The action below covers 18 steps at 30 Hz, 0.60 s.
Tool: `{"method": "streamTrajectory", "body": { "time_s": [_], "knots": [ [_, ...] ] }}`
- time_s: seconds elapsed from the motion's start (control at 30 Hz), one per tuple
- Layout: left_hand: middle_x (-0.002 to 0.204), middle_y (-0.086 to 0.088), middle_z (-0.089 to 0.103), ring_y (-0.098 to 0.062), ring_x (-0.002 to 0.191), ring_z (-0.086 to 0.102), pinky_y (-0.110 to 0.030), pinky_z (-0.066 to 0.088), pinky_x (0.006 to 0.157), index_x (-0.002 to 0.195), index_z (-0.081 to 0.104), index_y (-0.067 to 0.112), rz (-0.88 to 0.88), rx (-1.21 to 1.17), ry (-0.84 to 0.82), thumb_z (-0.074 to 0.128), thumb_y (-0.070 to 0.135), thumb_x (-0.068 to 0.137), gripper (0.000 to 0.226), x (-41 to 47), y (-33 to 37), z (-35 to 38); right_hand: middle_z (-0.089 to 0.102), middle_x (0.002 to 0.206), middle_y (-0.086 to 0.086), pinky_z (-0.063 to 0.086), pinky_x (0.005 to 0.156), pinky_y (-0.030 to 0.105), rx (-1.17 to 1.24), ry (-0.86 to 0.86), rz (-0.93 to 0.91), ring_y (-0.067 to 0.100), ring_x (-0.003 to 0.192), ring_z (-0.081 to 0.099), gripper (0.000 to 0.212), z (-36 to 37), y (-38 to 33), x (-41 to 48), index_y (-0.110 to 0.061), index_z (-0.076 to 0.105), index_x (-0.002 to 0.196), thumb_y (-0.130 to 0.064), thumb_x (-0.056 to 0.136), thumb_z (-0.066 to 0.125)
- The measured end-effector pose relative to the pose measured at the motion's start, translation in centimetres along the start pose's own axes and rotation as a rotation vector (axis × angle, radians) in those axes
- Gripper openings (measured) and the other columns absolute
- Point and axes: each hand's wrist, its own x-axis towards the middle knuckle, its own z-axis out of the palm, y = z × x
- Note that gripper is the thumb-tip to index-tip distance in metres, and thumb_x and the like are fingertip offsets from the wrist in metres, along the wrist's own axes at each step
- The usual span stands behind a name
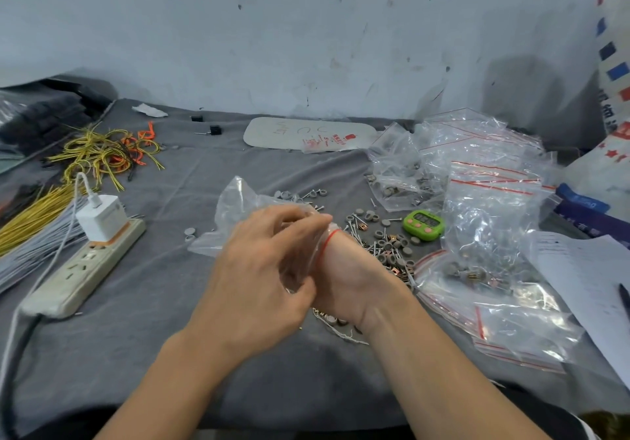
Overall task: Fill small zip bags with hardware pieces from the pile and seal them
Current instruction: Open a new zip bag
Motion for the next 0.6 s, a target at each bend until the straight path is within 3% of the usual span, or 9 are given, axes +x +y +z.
{"method": "streamTrajectory", "body": {
  "time_s": [0.07,0.2,0.3,0.37,0.43,0.47,0.53,0.6],
  "knots": [
    [0.135,0.020,0.050,-0.002,0.130,0.046,-0.017,0.031,0.111,0.135,0.060,0.036,0.024,0.029,-0.020,0.066,0.023,0.060,0.076,-0.3,-0.3,-0.1,0.063,0.101,0.003,0.055,0.078,0.025,-0.020,-0.009,-0.016,0.012,0.091,0.065,0.031,-0.1,0.0,-0.2,-0.018,0.054,0.107,-0.014,0.110,0.023],
    [0.159,0.013,0.035,-0.009,0.149,0.028,-0.027,0.022,0.121,0.145,0.049,0.039,0.062,0.172,-0.166,0.079,0.026,0.056,0.095,-0.6,-1.5,0.6,0.065,0.127,0.012,0.053,0.092,0.041,-0.048,0.152,-0.084,0.026,0.115,0.061,0.038,-1.0,0.1,0.7,-0.004,0.056,0.138,-0.016,0.108,0.036],
    [0.166,0.010,0.023,-0.012,0.155,0.014,-0.034,0.015,0.125,0.156,0.030,0.039,0.088,0.290,-0.298,0.085,0.024,0.058,0.113,-1.0,-2.2,1.8,0.072,0.123,0.014,0.061,0.086,0.037,-0.066,0.204,-0.088,0.022,0.103,0.072,0.035,-1.8,0.3,0.9,0.000,0.063,0.129,-0.003,0.107,0.036],
    [0.167,0.012,0.021,-0.010,0.156,0.011,-0.033,0.009,0.126,0.158,0.021,0.040,0.086,0.293,-0.304,0.084,0.023,0.059,0.118,-0.9,-2.4,2.3,0.077,0.108,0.006,0.062,0.077,0.030,-0.110,0.182,-0.048,0.014,0.092,0.075,0.034,-2.0,0.3,0.3,-0.004,0.064,0.119,0.003,0.107,0.033],
    [0.163,0.012,0.028,-0.010,0.155,0.016,-0.034,0.010,0.125,0.156,0.026,0.039,0.109,0.269,-0.255,0.082,0.020,0.060,0.112,-0.6,-2.5,2.4,0.074,0.082,-0.005,0.058,0.064,0.017,-0.204,0.152,0.001,0.001,0.069,0.071,0.030,-1.9,0.3,-0.2,-0.010,0.059,0.105,0.003,0.107,0.032],
    [0.160,0.012,0.034,-0.011,0.153,0.020,-0.035,0.011,0.125,0.153,0.032,0.038,0.124,0.260,-0.225,0.080,0.019,0.061,0.106,-0.5,-2.5,2.3,0.069,0.077,-0.006,0.054,0.059,0.013,-0.246,0.149,0.017,-0.003,0.061,0.066,0.031,-1.9,0.3,-0.4,-0.014,0.056,0.099,0.003,0.107,0.032],
    [0.148,0.014,0.046,-0.011,0.148,0.033,-0.037,0.013,0.125,0.146,0.042,0.034,0.136,0.249,-0.165,0.079,0.018,0.059,0.096,-0.3,-2.5,2.0,0.058,0.083,-0.002,0.051,0.059,0.013,-0.318,0.103,0.024,-0.002,0.059,0.062,0.034,-1.9,0.1,-0.6,-0.016,0.054,0.095,0.007,0.105,0.032],
    [0.132,0.015,0.055,-0.013,0.133,0.049,-0.037,0.017,0.124,0.141,0.048,0.031,0.116,0.251,-0.112,0.078,0.016,0.055,0.092,-0.4,-2.6,1.8,0.055,0.082,0.005,0.049,0.063,0.021,-0.366,0.051,0.010,0.007,0.068,0.060,0.032,-1.6,-0.1,-1.0,-0.008,0.056,0.096,0.018,0.099,0.037]
  ]
}}
